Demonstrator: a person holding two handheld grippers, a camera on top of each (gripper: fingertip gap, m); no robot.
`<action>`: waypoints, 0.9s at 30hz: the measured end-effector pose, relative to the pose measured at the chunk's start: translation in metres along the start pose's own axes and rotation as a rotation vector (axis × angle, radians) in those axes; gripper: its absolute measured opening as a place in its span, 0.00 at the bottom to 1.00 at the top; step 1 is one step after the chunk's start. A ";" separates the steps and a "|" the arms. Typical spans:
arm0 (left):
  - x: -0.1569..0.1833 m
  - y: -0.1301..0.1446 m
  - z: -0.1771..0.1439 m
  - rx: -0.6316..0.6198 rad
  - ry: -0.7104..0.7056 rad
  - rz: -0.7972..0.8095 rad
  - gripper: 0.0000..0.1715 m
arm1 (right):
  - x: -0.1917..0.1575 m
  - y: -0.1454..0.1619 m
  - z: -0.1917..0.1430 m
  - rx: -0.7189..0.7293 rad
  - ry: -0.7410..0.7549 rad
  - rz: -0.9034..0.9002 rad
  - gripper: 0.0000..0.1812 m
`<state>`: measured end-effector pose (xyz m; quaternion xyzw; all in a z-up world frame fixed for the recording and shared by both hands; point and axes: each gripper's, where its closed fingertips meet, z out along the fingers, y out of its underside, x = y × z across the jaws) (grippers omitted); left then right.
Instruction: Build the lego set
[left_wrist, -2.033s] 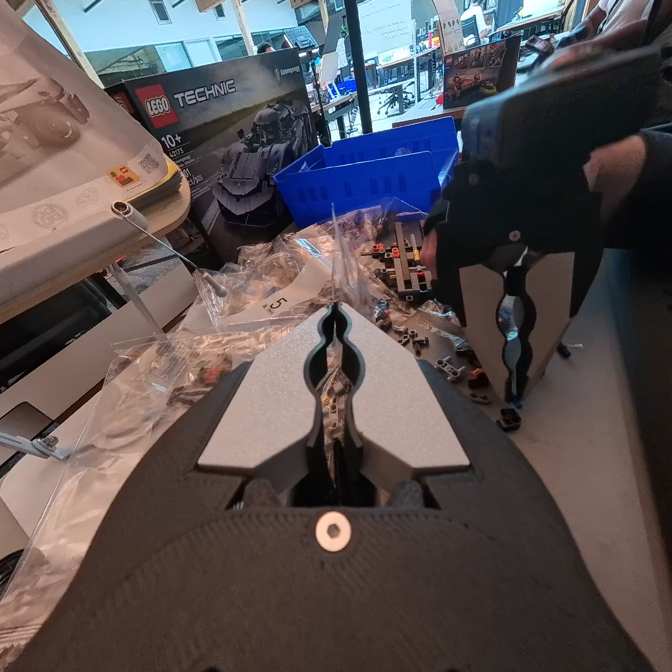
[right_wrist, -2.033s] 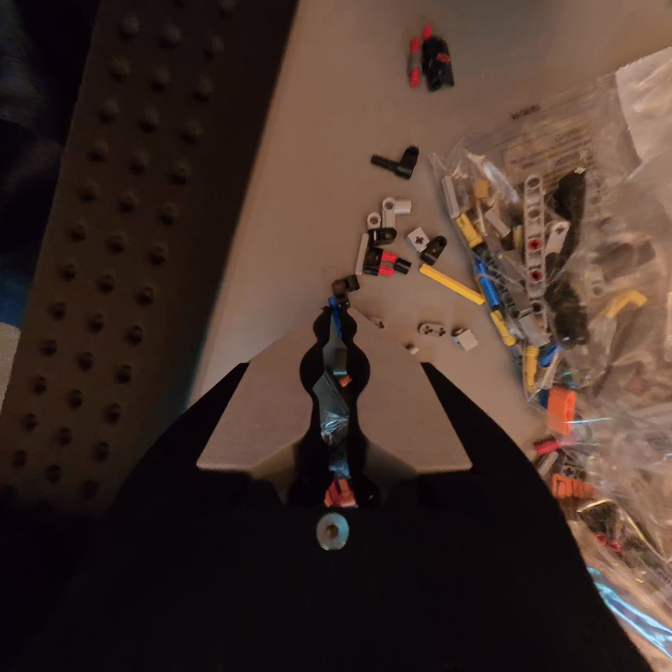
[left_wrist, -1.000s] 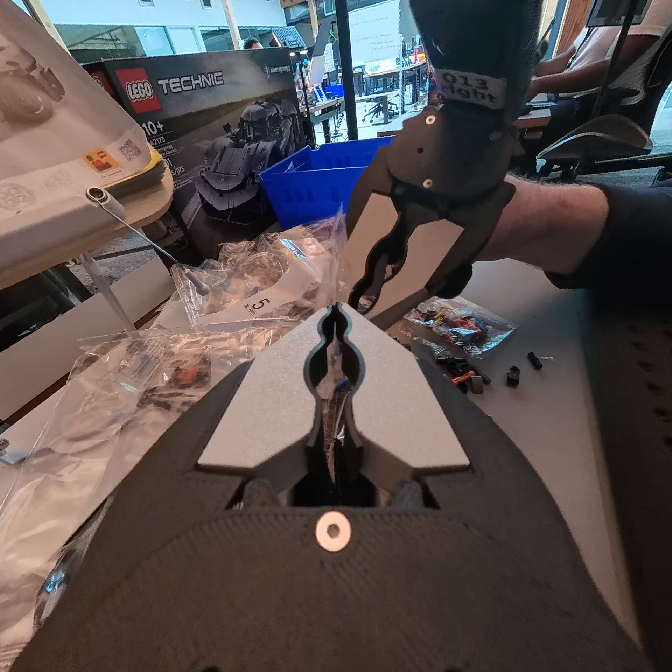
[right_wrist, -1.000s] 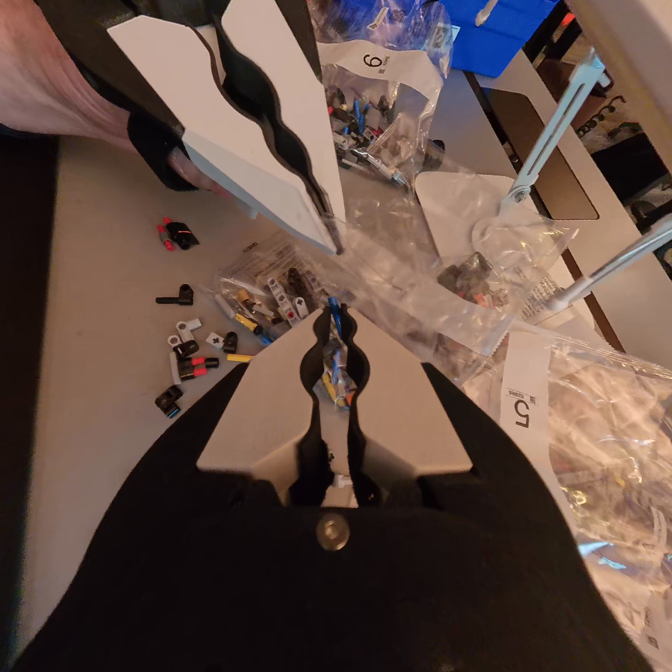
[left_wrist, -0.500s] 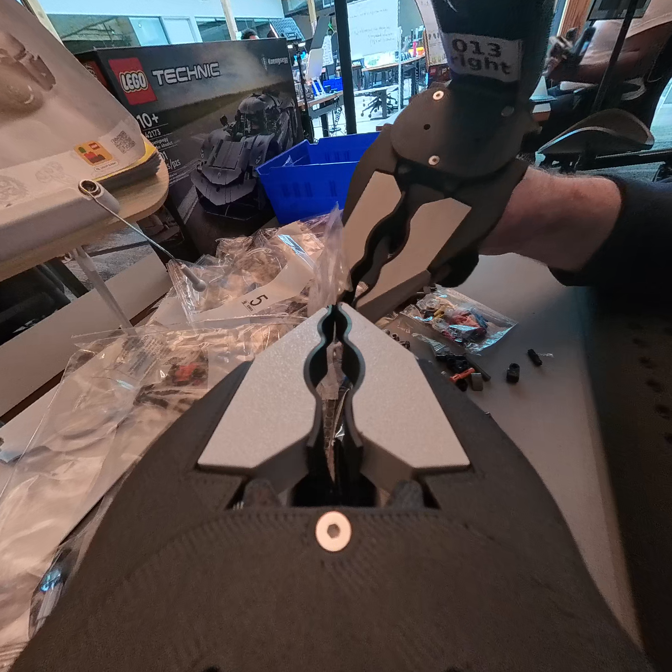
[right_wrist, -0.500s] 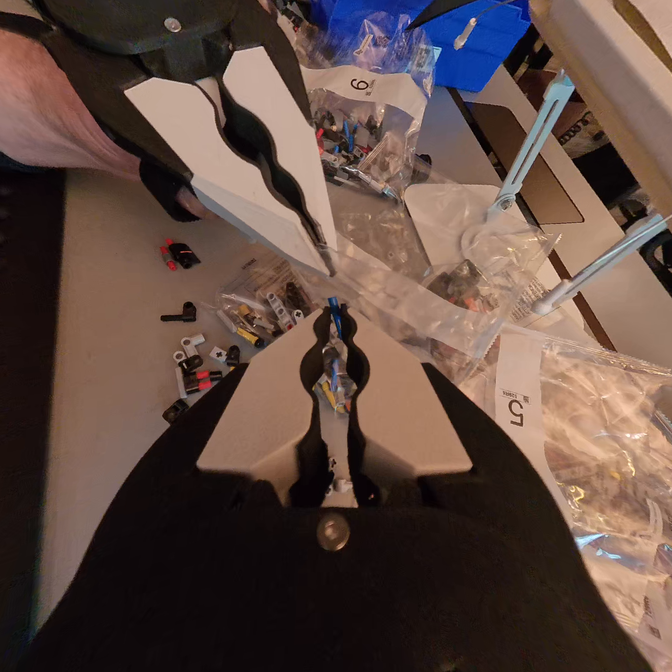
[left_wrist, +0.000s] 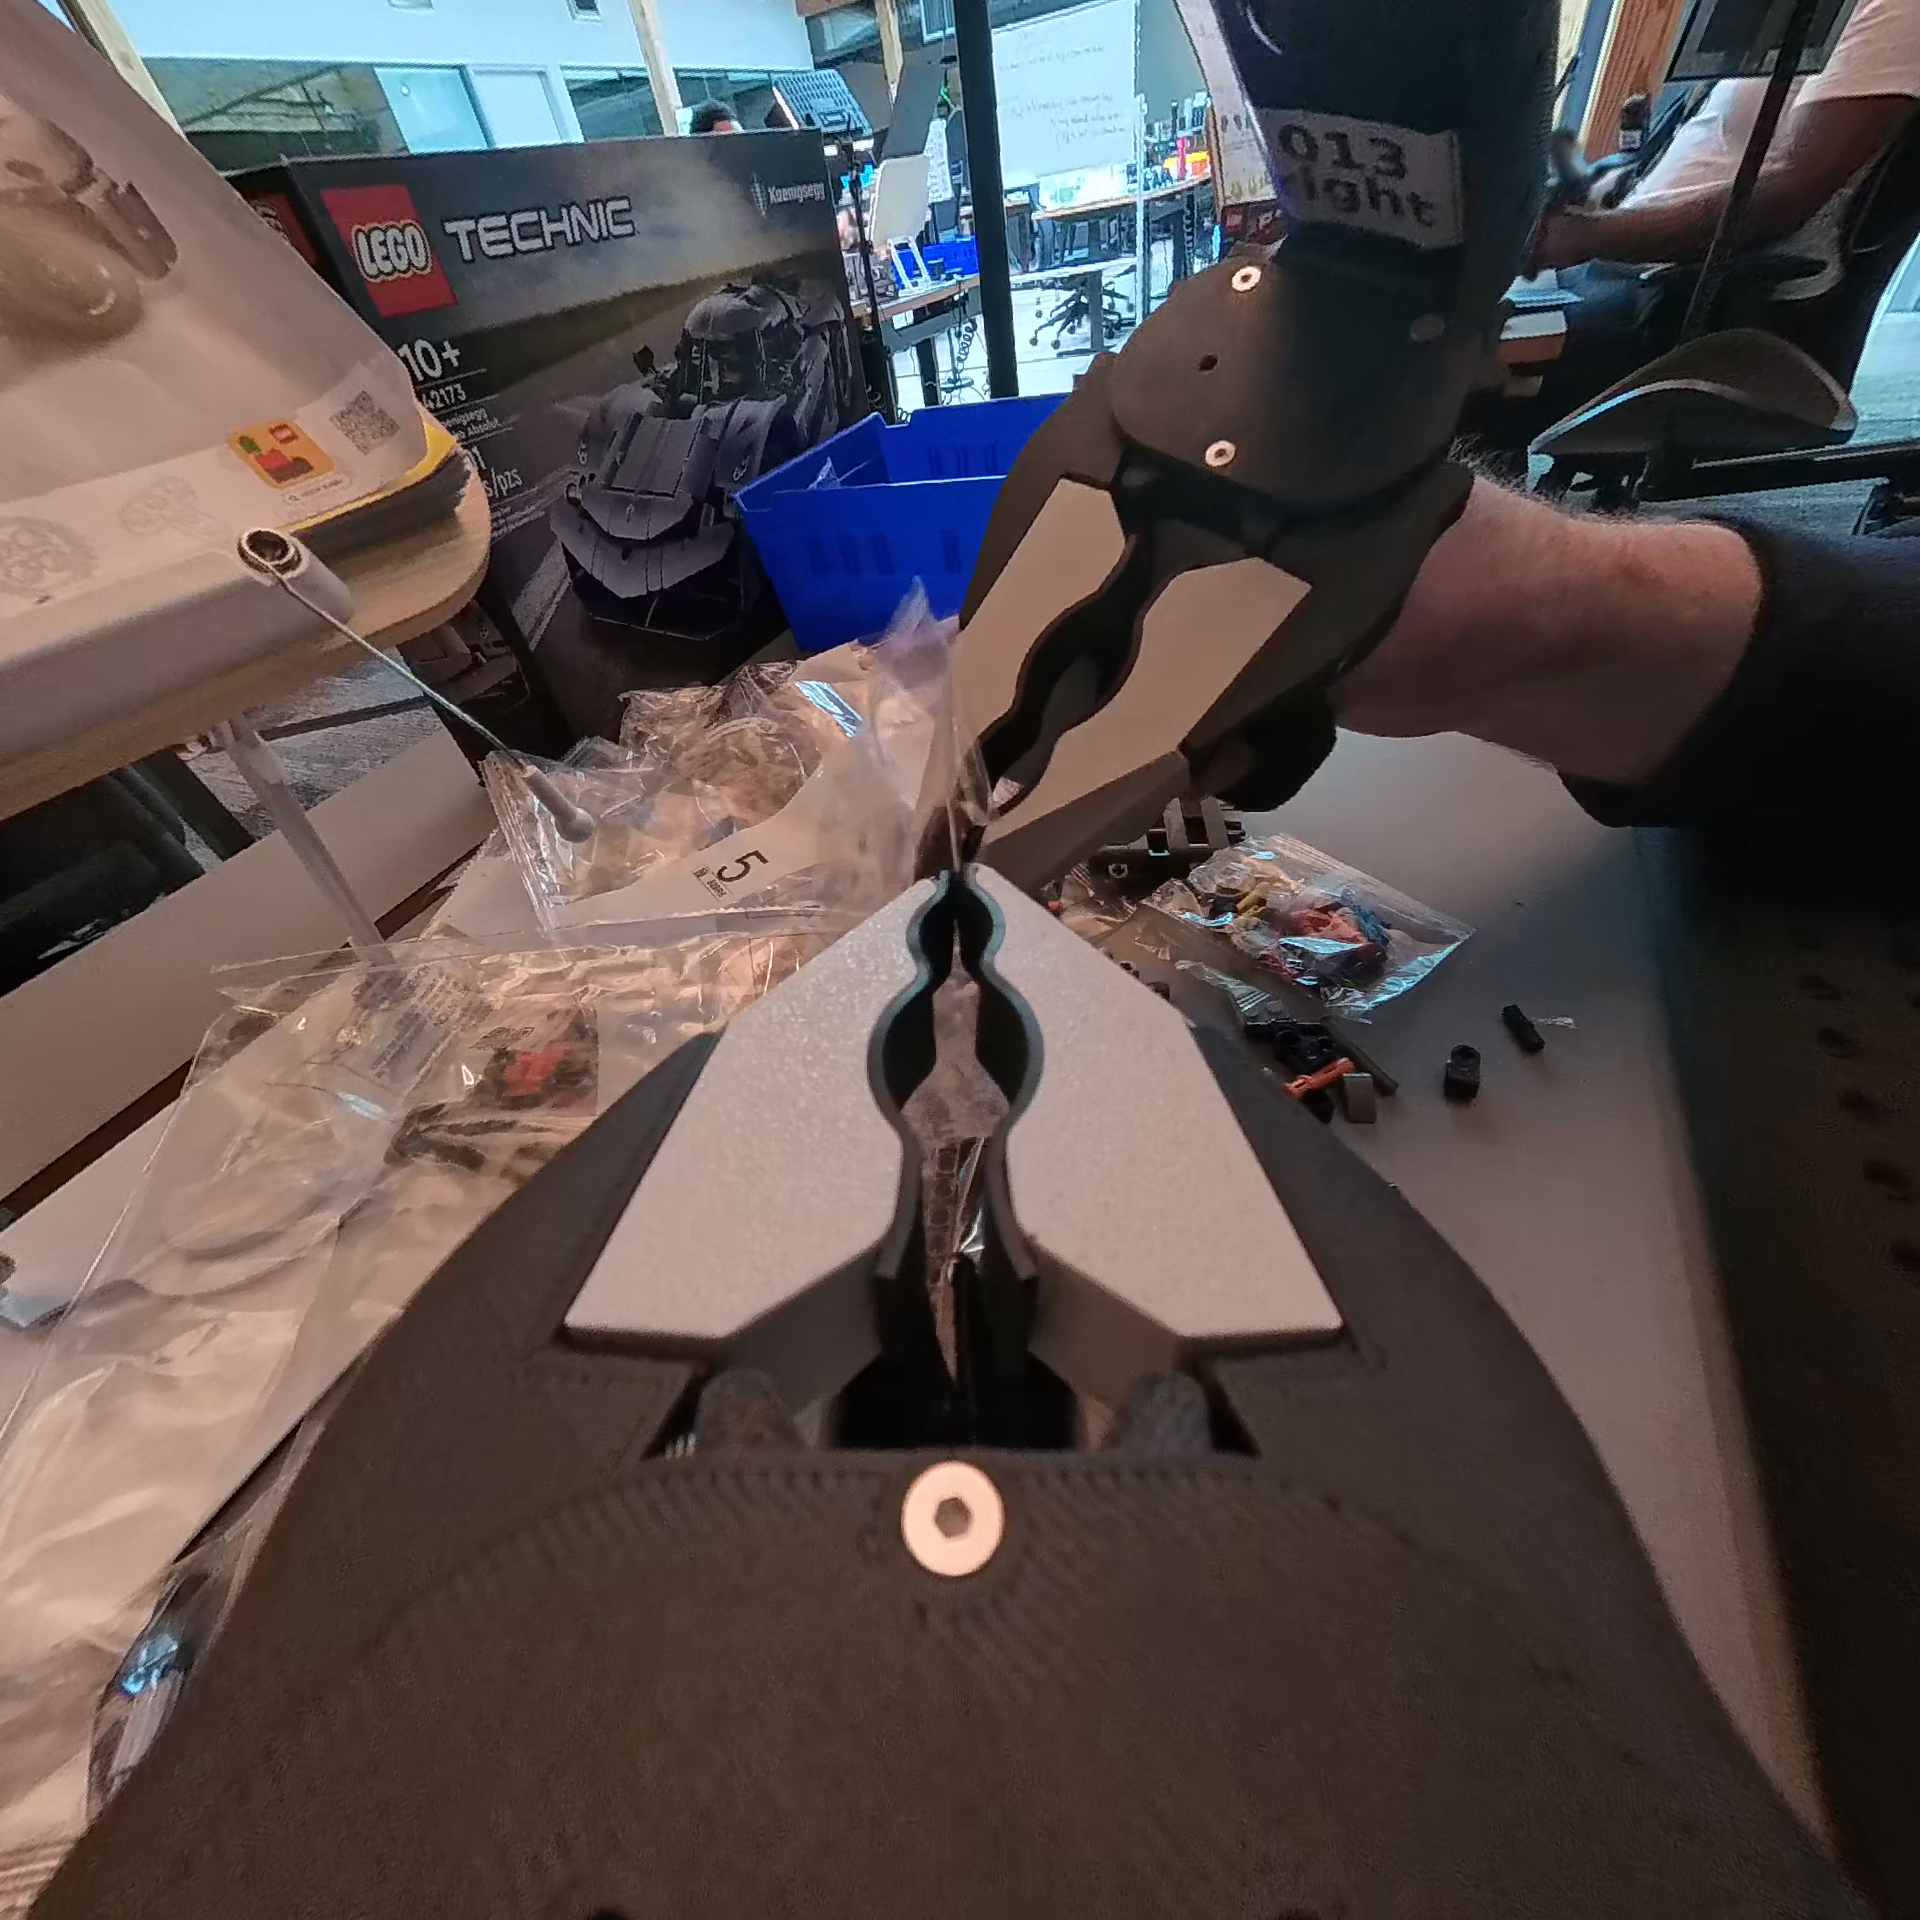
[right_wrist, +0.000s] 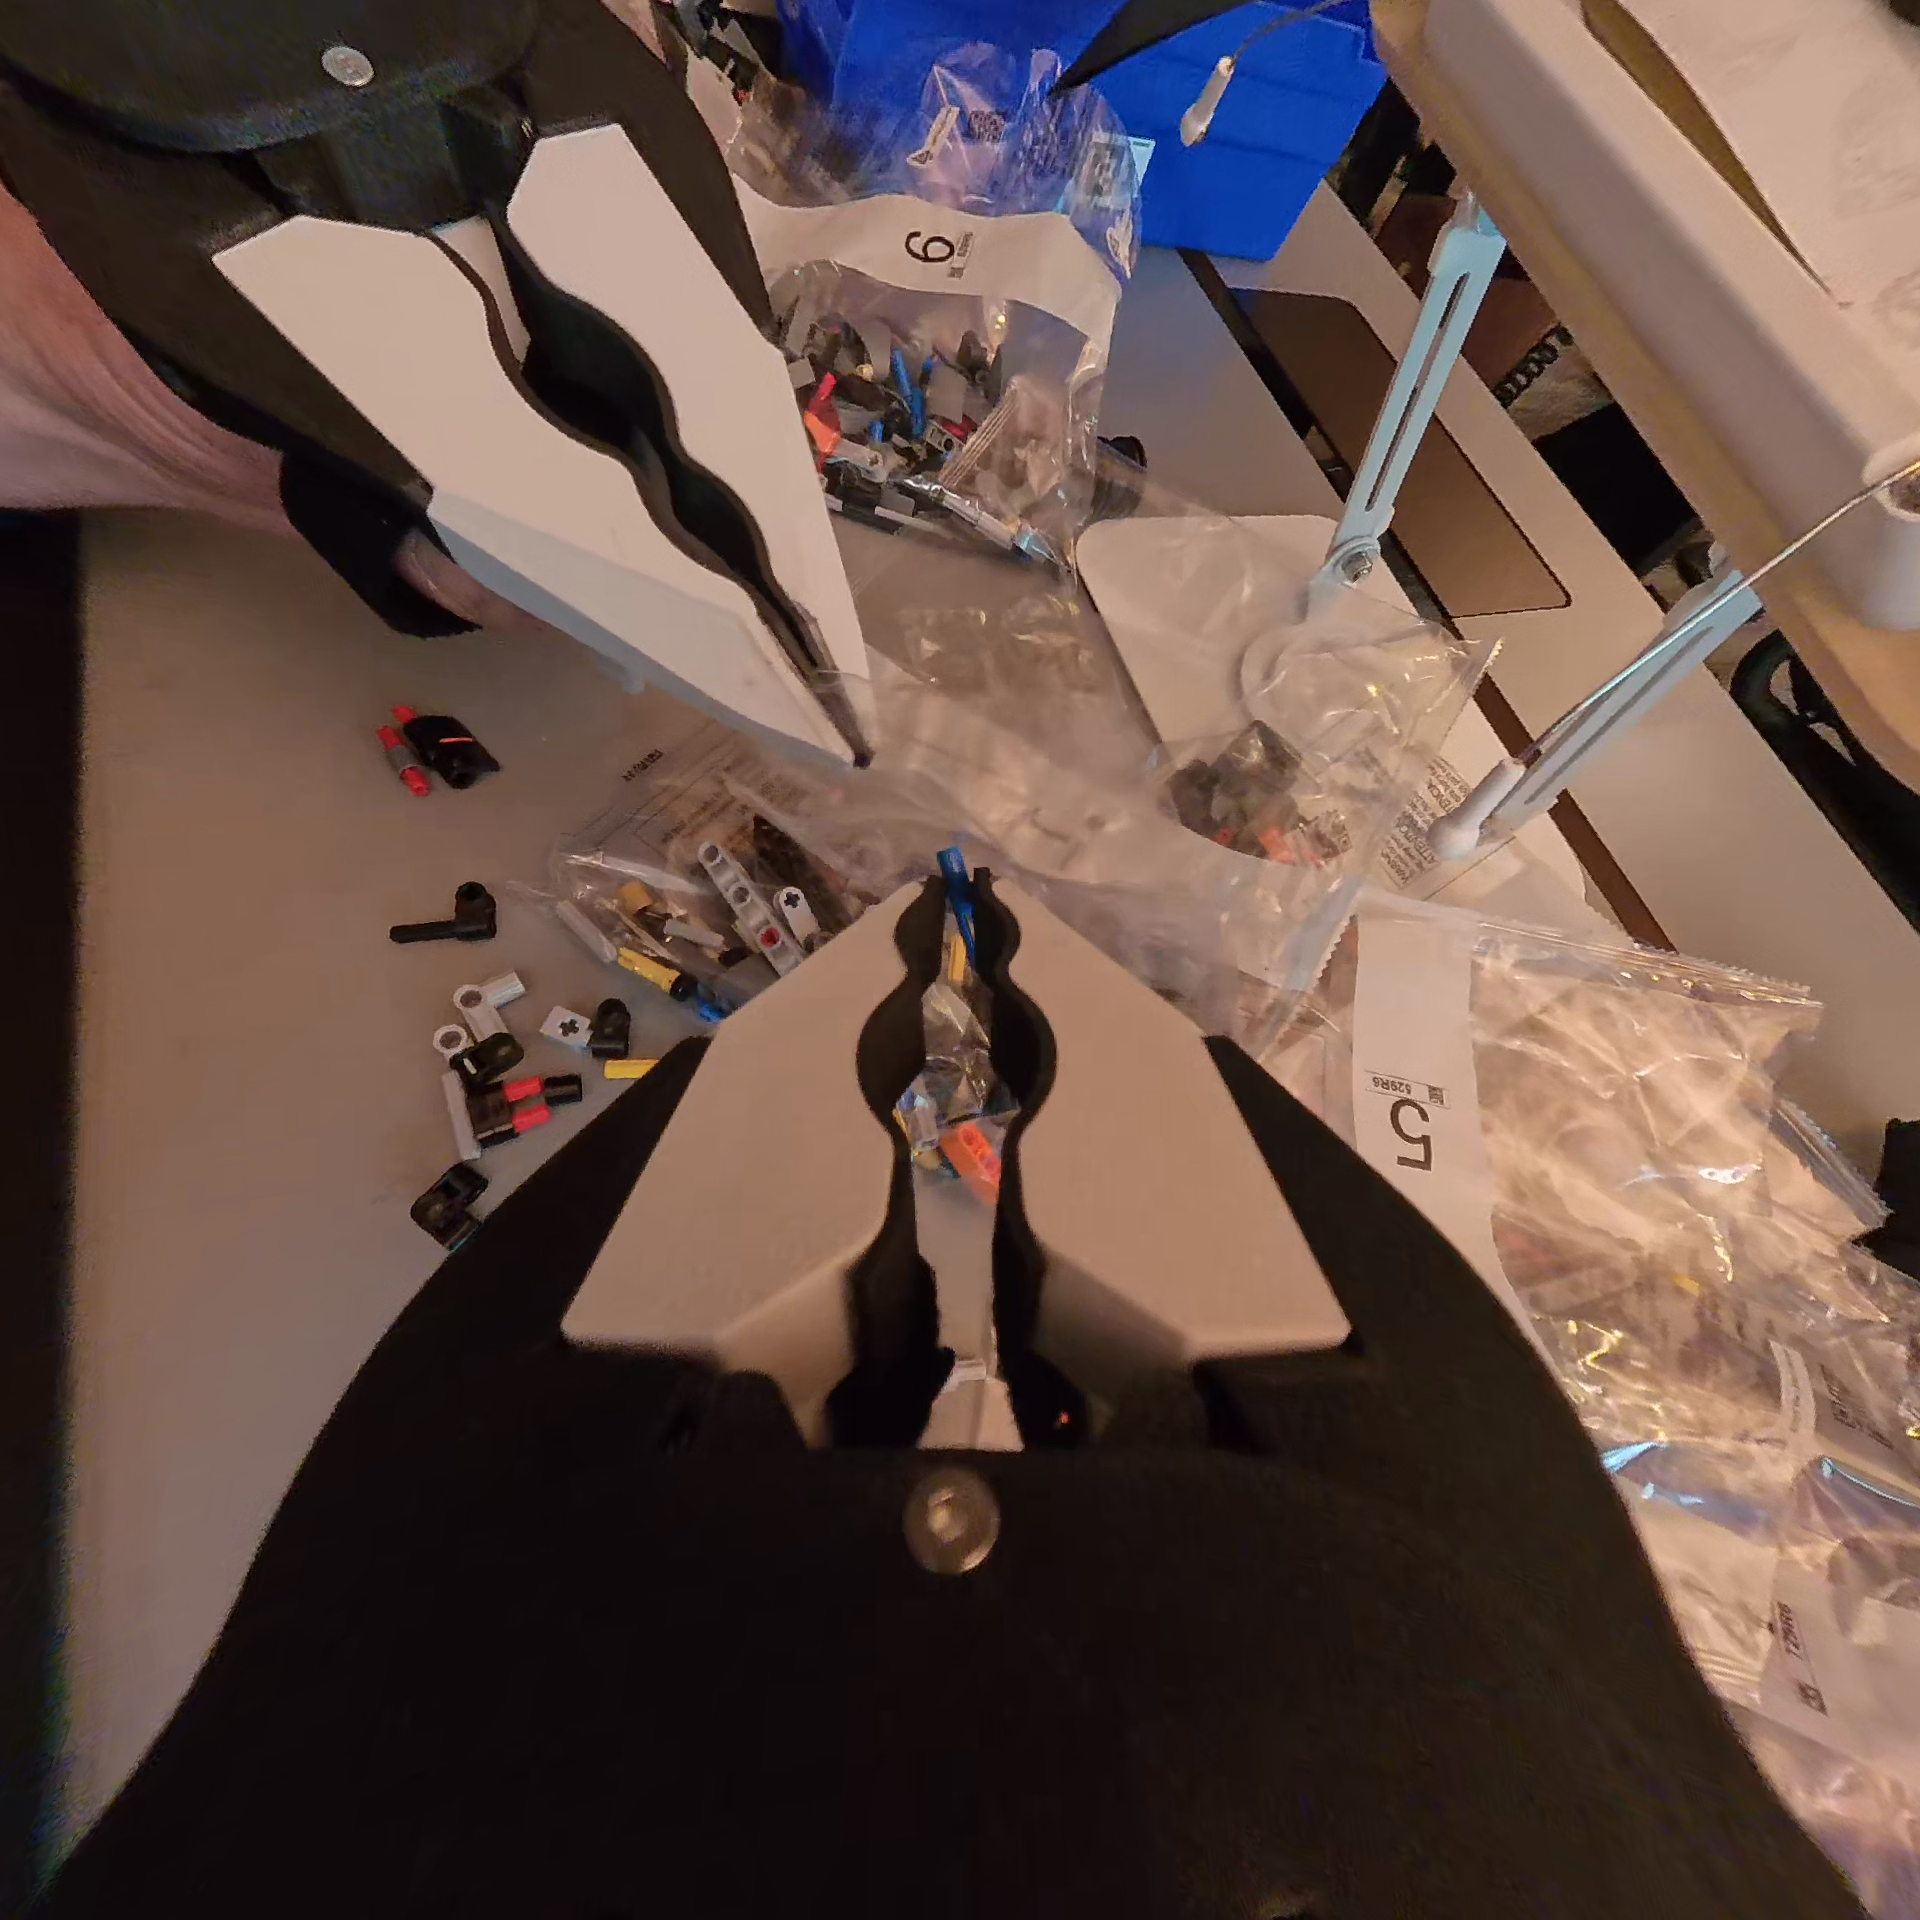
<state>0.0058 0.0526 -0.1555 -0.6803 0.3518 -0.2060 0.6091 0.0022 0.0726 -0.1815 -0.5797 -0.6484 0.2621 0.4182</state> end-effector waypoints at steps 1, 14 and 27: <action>0.001 -0.001 0.000 0.002 0.003 0.001 0.00 | 0.000 -0.001 0.000 0.004 0.002 0.002 0.01; 0.003 -0.003 0.000 0.015 0.017 -0.002 0.00 | -0.007 0.008 0.009 -0.062 -0.020 -0.025 0.01; 0.003 -0.003 0.000 0.015 0.019 -0.004 0.00 | -0.021 0.035 0.022 -0.204 -0.091 -0.029 0.01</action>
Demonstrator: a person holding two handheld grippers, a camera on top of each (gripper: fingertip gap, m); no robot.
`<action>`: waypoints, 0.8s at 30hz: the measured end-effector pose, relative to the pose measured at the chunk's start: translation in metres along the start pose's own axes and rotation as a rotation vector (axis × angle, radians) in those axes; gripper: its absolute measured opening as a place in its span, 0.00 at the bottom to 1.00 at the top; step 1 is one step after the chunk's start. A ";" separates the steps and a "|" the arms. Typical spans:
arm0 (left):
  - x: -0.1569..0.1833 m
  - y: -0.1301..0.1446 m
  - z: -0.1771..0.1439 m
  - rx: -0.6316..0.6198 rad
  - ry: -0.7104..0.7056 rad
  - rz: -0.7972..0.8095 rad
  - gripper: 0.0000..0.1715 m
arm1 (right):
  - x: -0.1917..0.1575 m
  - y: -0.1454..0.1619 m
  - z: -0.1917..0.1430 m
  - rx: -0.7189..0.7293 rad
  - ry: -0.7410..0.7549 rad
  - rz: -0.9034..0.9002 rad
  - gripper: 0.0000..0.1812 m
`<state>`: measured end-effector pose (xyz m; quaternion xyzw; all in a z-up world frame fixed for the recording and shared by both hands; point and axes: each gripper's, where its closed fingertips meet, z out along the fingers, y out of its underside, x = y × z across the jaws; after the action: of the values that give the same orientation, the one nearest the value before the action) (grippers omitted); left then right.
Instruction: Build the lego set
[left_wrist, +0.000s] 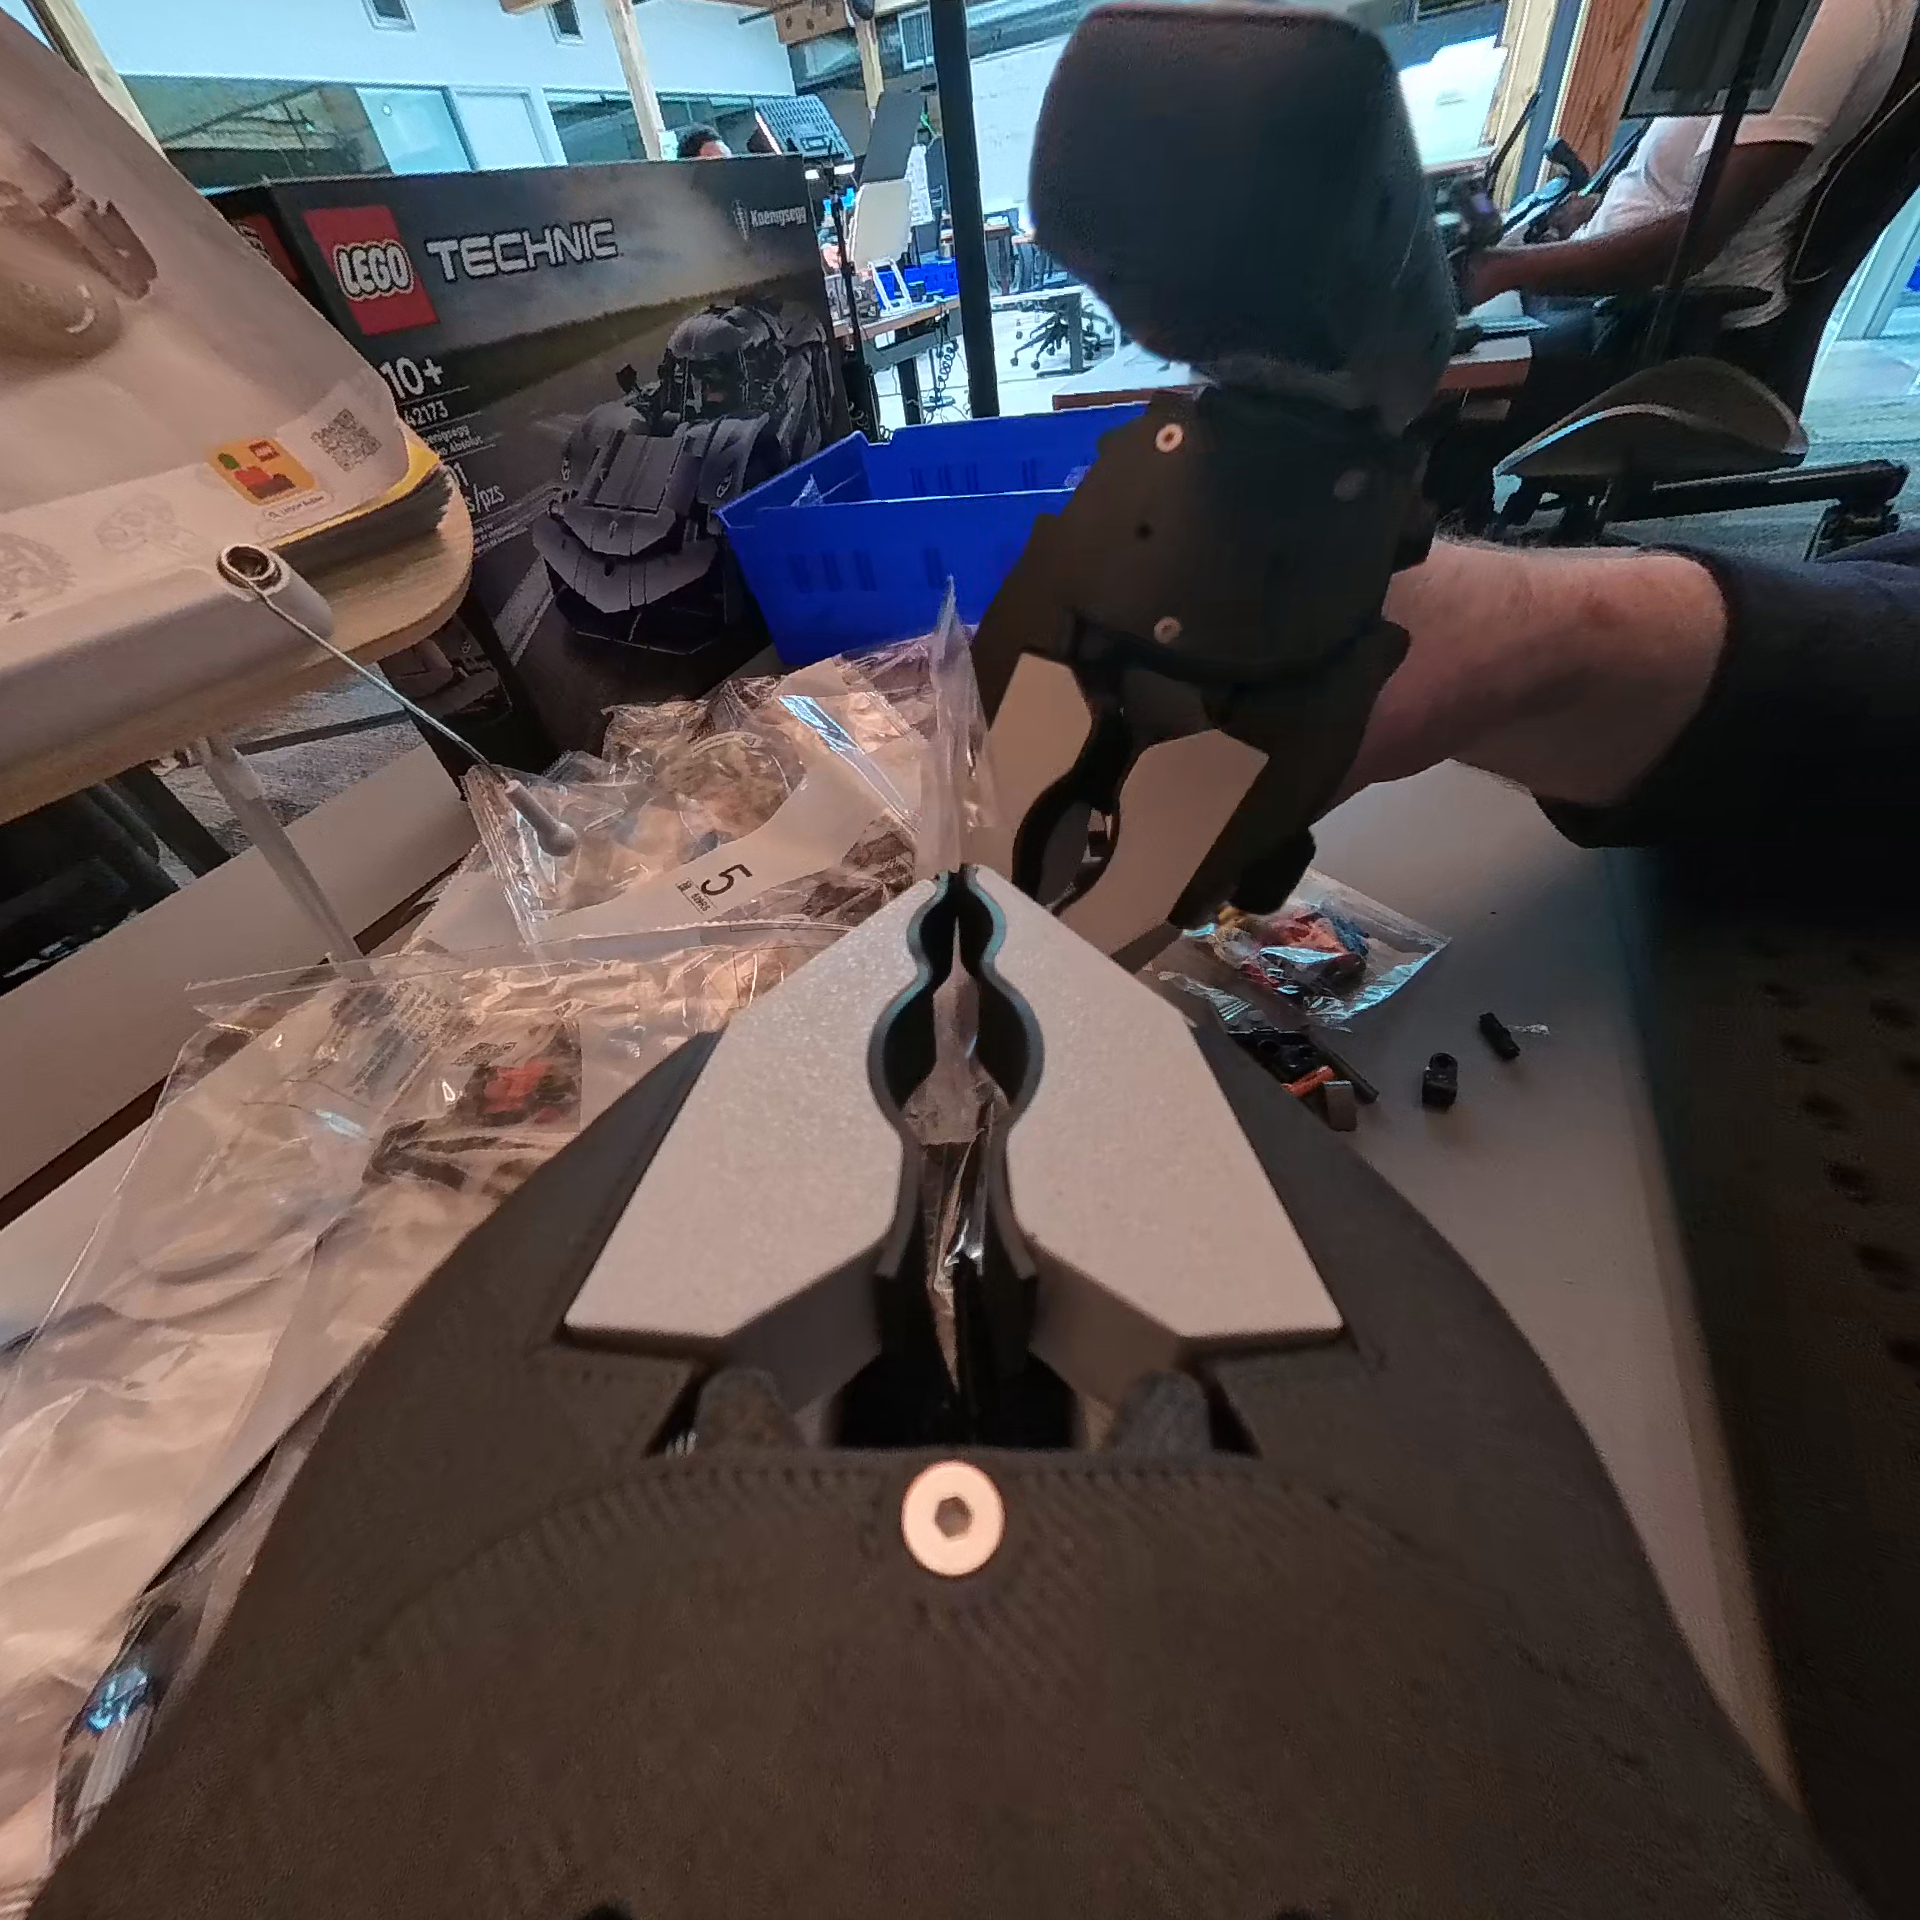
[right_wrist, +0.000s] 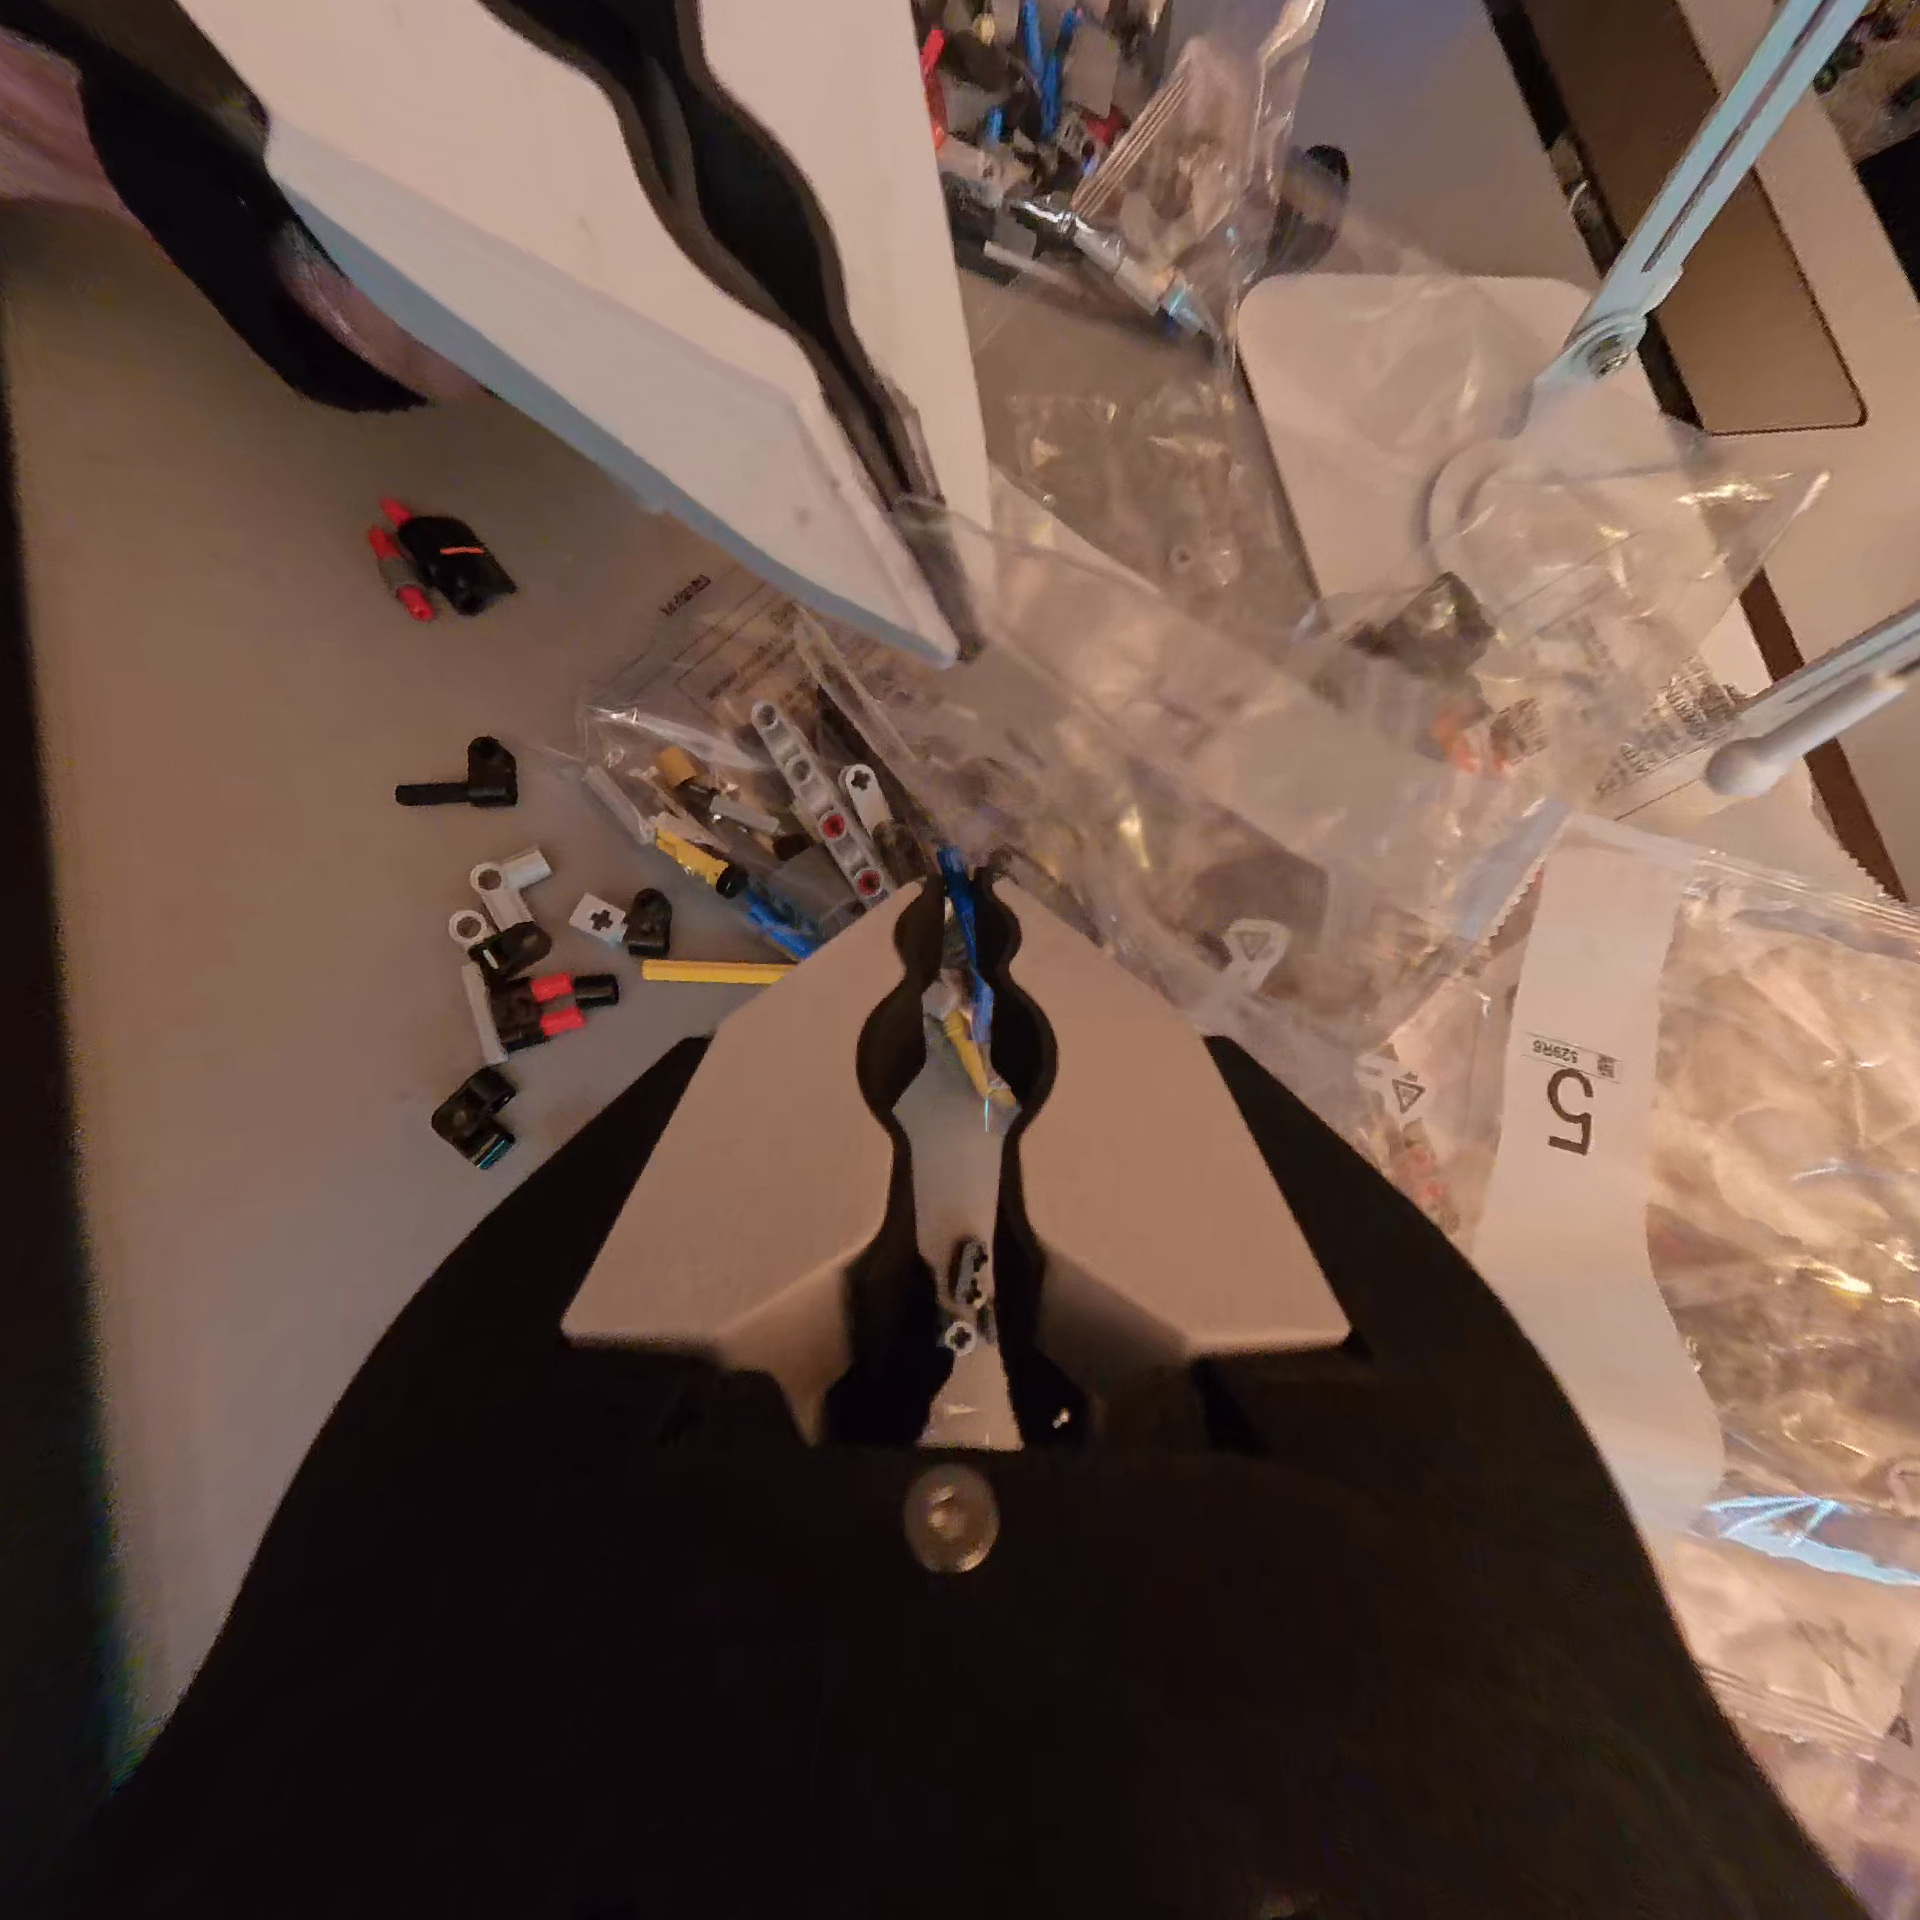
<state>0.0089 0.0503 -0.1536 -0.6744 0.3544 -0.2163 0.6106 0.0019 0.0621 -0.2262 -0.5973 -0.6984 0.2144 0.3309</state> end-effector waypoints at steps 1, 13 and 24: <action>0.000 0.000 0.000 0.000 0.000 0.001 0.00 | 0.000 0.000 0.001 -0.001 -0.003 0.001 0.01; -0.002 0.003 0.001 -0.010 -0.003 0.000 0.00 | -0.006 -0.009 -0.004 0.068 -0.053 0.040 0.02; -0.008 0.004 -0.002 -0.009 -0.022 -0.007 0.00 | -0.071 -0.038 -0.031 0.193 -0.329 -0.097 0.04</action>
<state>0.0013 0.0551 -0.1560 -0.6807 0.3462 -0.2095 0.6107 0.0024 -0.0174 -0.1934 -0.4853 -0.7473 0.3587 0.2782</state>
